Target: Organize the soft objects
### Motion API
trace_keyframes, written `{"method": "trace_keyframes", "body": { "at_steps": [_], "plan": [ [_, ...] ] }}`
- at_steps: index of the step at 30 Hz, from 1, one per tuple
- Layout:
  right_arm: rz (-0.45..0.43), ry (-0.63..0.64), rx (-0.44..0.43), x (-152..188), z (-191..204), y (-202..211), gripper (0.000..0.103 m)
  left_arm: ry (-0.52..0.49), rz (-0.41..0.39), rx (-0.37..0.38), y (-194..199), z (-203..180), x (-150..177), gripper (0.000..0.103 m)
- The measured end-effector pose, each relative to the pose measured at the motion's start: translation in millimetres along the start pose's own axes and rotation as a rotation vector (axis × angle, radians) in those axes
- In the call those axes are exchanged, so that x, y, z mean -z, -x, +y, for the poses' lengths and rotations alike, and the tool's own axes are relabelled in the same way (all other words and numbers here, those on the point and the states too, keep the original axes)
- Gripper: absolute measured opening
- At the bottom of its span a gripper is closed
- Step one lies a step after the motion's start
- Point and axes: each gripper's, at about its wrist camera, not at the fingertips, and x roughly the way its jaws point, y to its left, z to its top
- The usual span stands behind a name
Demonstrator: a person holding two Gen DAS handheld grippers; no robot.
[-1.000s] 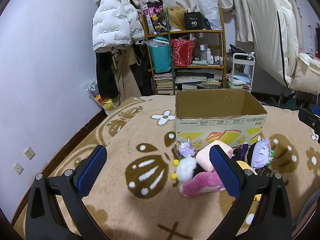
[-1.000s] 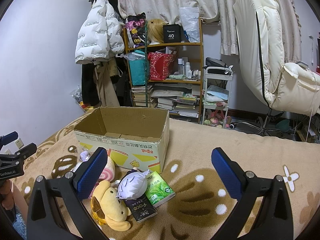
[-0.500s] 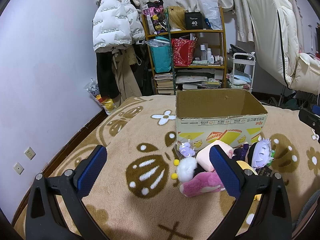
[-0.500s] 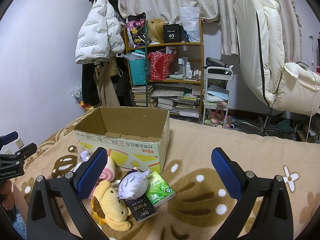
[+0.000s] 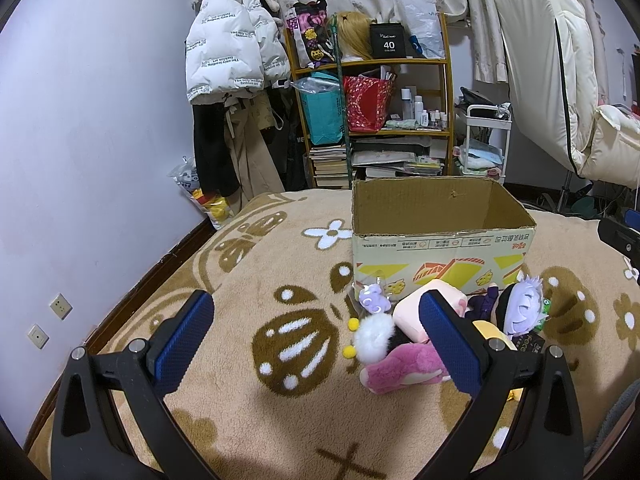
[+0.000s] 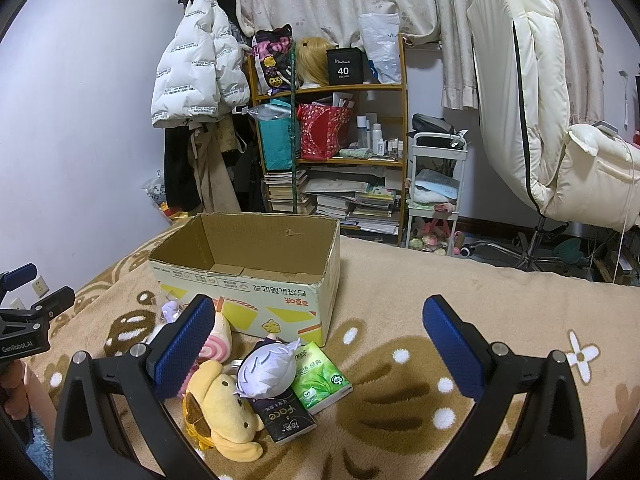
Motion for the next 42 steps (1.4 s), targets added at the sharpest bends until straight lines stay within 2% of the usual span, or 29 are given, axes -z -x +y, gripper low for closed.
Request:
{"method": "trace_keyframes", "body": {
  "at_steps": [21, 24, 29, 33, 42],
  "plan": [
    [0.001, 0.000, -0.001, 0.6, 0.5, -1.2, 0.103, -0.002, 0.005, -0.004, 0.2, -0.2, -0.2, 0.101],
    [0.008, 0.001, -0.005, 0.9, 0.9, -2.2, 0.103, -0.006, 0.015, 0.003, -6.2, 6.0, 10.5, 0.101],
    [0.016, -0.011, -0.019, -1.1, -1.3, -6.5, 0.103, -0.002, 0.017, 0.018, -18.5, -1.3, 9.1, 0.101],
    [0.022, -0.030, -0.034, -0.5, -0.4, -12.7, 0.103, -0.001, 0.011, 0.025, -9.9, -3.7, 0.0, 0.101],
    [0.057, -0.035, -0.066, 0.7, 8.8, -33.6, 0.103, 0.013, 0.093, 0.074, -28.6, -22.6, -12.0, 0.101]
  ]
}}
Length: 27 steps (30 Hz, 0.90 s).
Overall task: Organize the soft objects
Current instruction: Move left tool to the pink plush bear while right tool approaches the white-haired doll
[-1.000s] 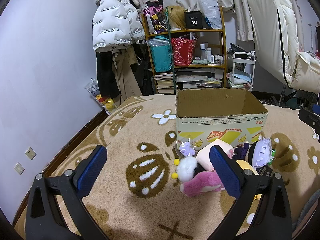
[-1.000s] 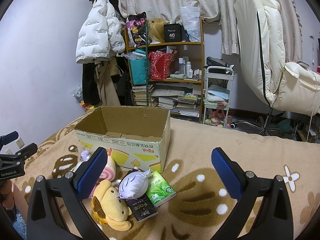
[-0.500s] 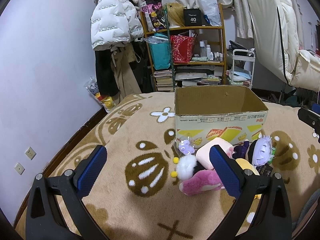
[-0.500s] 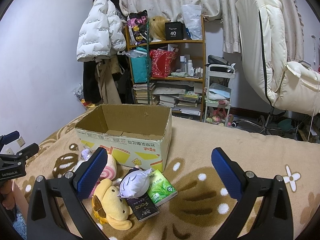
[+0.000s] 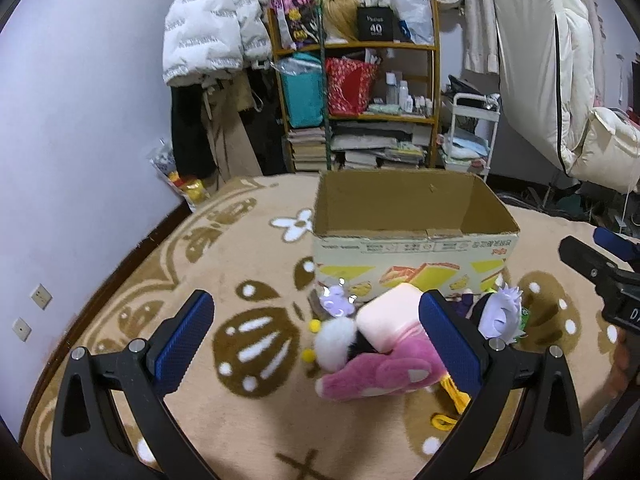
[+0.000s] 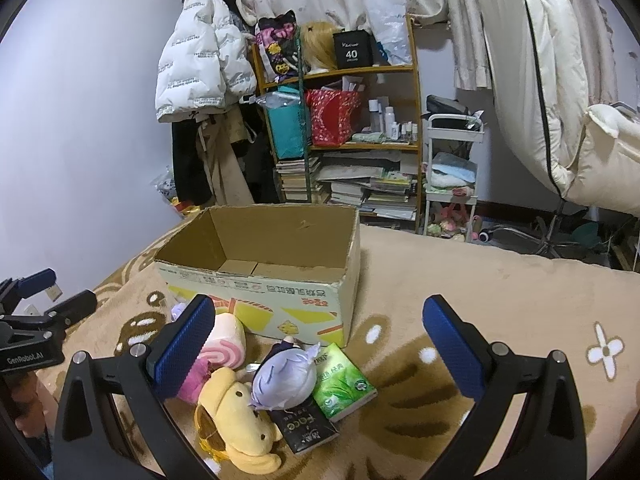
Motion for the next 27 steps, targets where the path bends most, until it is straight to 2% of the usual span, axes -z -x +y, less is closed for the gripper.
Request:
{"method": "trace_keyframes", "body": {
  "at_steps": [9, 27],
  "plan": [
    [0.093, 0.015, -0.025, 4.2, 3.9, -30.6, 0.103, -0.035, 0.108, 0.033, -32.1, -17.6, 6.6, 0.101],
    [0.270, -0.064, -0.095, 20.9, -7.8, -76.4, 0.103, -0.124, 0.269, 0.109, -76.0, -44.2, 26.9, 0.101]
  ]
}}
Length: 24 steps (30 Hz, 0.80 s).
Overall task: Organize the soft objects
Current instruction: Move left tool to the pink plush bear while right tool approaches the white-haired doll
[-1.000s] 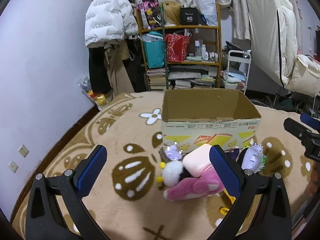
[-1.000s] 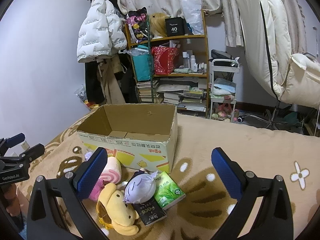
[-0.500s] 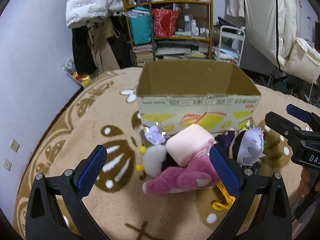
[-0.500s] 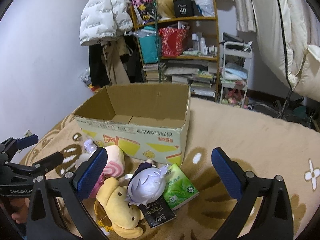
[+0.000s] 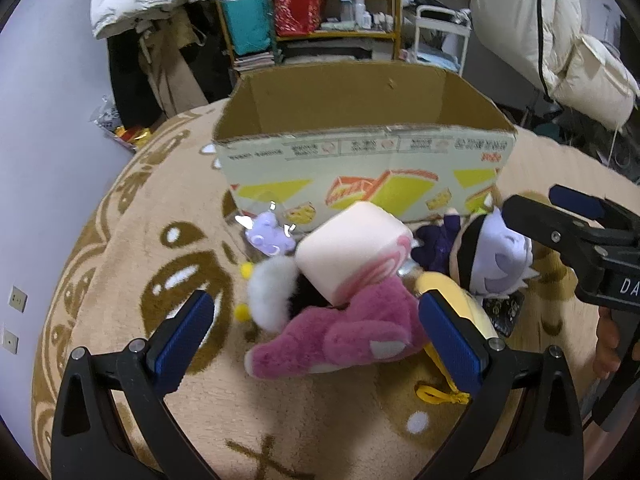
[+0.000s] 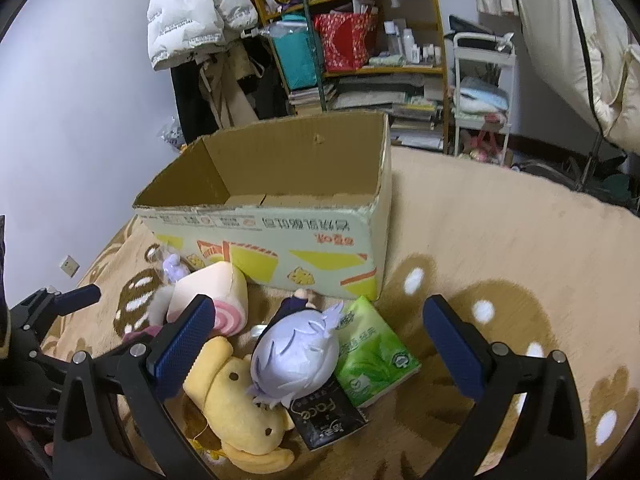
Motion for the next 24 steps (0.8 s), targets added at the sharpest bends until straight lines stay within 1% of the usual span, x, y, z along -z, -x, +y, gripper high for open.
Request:
{"method": "trace_keyframes", "body": {
  "at_steps": [6, 10, 13, 14, 16, 18, 20, 22, 24],
  "plan": [
    [0.074, -0.034, -0.036, 8.0, -2.9, -15.8, 0.103, -0.051, 0.040, 0.017, -11.5, -10.8, 4.7, 0.101],
    [0.096, -0.020, -0.041, 11.4, -0.3, -20.9, 0.103, -0.064, 0.077, 0.027, -20.0, -14.0, 6.8, 0.101],
    [0.104, -0.009, -0.054, 11.9, 2.4, -22.3, 0.103, -0.055, 0.093, 0.035, -23.3, -11.8, 7.0, 0.101],
    [0.109, -0.002, -0.059, 12.2, 3.7, -22.6, 0.100, -0.051, 0.098, 0.038, -24.5, -11.0, 7.1, 0.101],
    [0.117, 0.009, -0.070, 12.6, 6.5, -22.8, 0.097, -0.044, 0.110, 0.039, -27.1, -9.2, 7.3, 0.102],
    [0.126, 0.021, -0.092, 13.6, 9.8, -23.1, 0.090, -0.036, 0.122, 0.045, -30.1, -7.5, 7.7, 0.101],
    [0.143, 0.030, -0.107, 14.0, 11.5, -24.4, 0.077, -0.030, 0.133, 0.040, -32.7, -6.3, 8.1, 0.101],
    [0.159, 0.040, -0.107, 15.7, 13.7, -26.9, 0.071, -0.021, 0.148, 0.043, -36.0, -4.6, 8.8, 0.101],
    [0.168, 0.054, -0.090, 17.5, 15.2, -28.6, 0.067, -0.010, 0.157, 0.049, -38.0, -2.7, 9.6, 0.101]
  ]
}}
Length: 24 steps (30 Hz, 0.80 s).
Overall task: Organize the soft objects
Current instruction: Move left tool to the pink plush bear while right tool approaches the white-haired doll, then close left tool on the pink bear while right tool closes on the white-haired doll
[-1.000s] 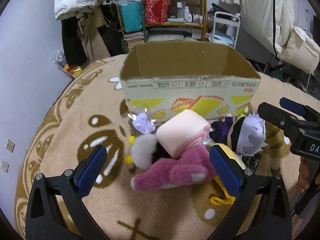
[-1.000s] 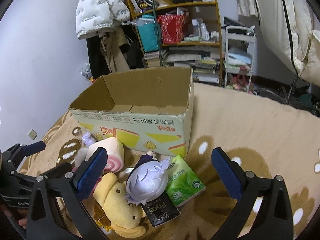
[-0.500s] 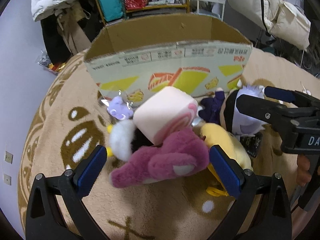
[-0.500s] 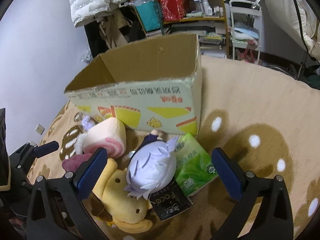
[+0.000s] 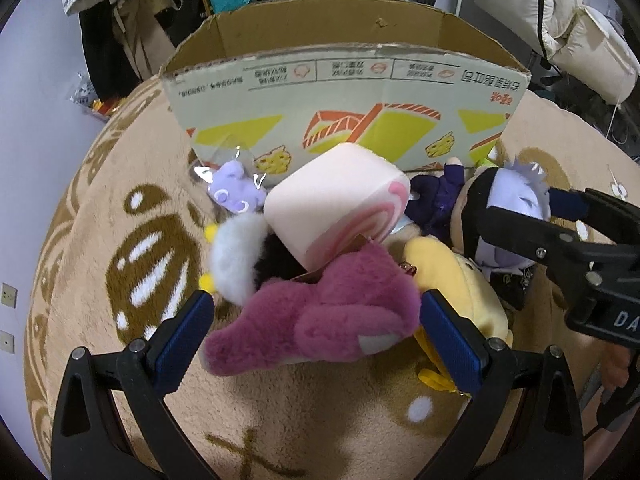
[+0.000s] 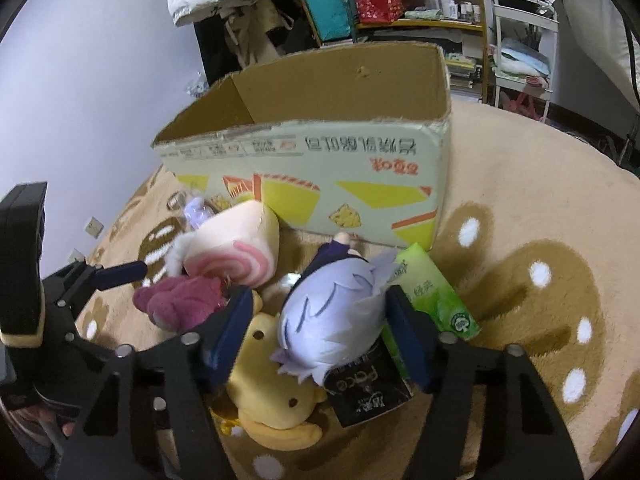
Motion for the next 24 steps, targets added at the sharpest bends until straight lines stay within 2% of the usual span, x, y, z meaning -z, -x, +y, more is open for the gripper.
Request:
{"method": "trace_keyframes", "body": {
  "at_steps": [1, 4, 8, 18, 24],
  "plan": [
    [0.002, 0.003, 0.003, 1.0, 0.1, -0.8, 0.065, 0.005, 0.006, 0.003, -0.9, 0.8, 0.2, 0.100],
    [0.009, -0.001, 0.014, 1.4, -1.2, -2.5, 0.056, 0.024, 0.024, 0.048, -3.4, 2.8, 1.2, 0.086],
    [0.011, 0.000, 0.014, 1.8, -4.0, -2.0, 0.054, 0.015, 0.025, 0.042, -2.3, 0.9, 1.2, 0.082],
    [-0.017, 0.061, 0.054, 3.3, 4.3, 3.2, 0.051, 0.026, 0.007, 0.051, 7.2, 0.4, 3.2, 0.080],
    [-0.046, 0.060, 0.063, 3.0, 4.7, 11.3, 0.051, 0.035, -0.007, 0.062, 12.7, 3.4, 4.6, 0.073]
  ]
}}
